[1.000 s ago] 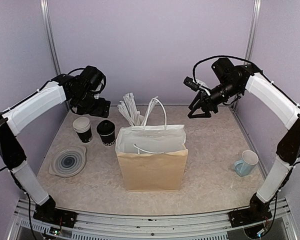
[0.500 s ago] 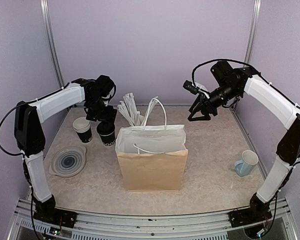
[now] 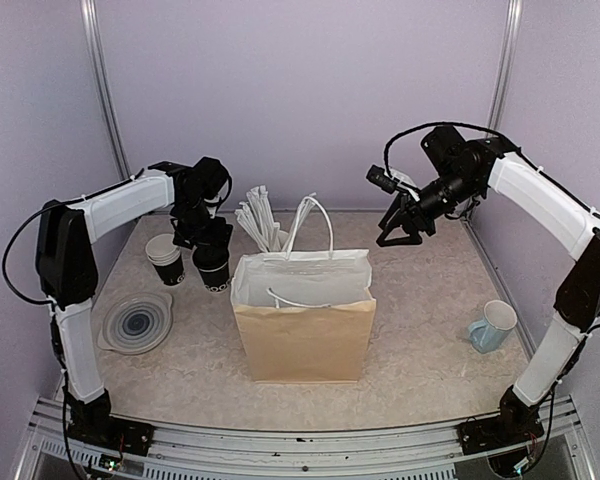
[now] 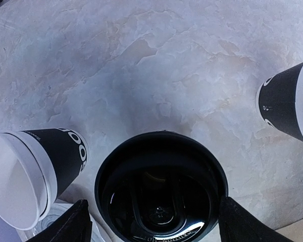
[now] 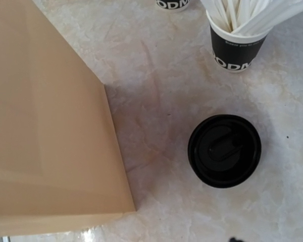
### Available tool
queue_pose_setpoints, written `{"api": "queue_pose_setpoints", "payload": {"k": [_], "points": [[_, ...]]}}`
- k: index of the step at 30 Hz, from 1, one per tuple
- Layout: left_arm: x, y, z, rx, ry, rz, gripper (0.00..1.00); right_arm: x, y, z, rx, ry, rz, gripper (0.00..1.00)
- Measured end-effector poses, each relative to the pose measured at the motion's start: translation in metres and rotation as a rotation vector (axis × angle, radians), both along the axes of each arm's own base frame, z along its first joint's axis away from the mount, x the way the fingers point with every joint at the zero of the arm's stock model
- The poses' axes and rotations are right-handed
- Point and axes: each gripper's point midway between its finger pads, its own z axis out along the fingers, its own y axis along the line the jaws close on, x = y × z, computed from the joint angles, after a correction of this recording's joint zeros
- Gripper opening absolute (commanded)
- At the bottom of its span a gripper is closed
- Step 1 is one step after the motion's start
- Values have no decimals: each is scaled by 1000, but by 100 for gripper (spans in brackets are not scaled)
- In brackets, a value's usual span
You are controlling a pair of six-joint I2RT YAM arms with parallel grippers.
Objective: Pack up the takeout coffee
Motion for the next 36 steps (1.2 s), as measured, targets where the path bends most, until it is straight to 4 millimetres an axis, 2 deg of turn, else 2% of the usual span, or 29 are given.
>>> {"api": "queue_pose_setpoints", "payload": {"k": [10,18,26,29,32,34,36], "points": [[3,-3,-9,-13,13,-4,83,-1,-1,-5,-5,10,0,64],[4,-6,-10,-24,15,-9,75,-1,-1,-6,-8,11,1,64],[1,-6,-9,-23,25,-11,73,-1,-1,-6,-9,11,0,64],[-6,-5,-5,-10,37,-16,73,-2,-2,-6,-11,9,-1,64],[-21,-6,11,7,27,-35,74,-10,-7,-12,-24,10,-7,63],[-36,-9,26,13,10,-56,74,-21,-14,-21,-42,25,-7,62],[-62,-12,41,12,-2,-85,74,-37,-21,-36,-60,50,9,59]]}}
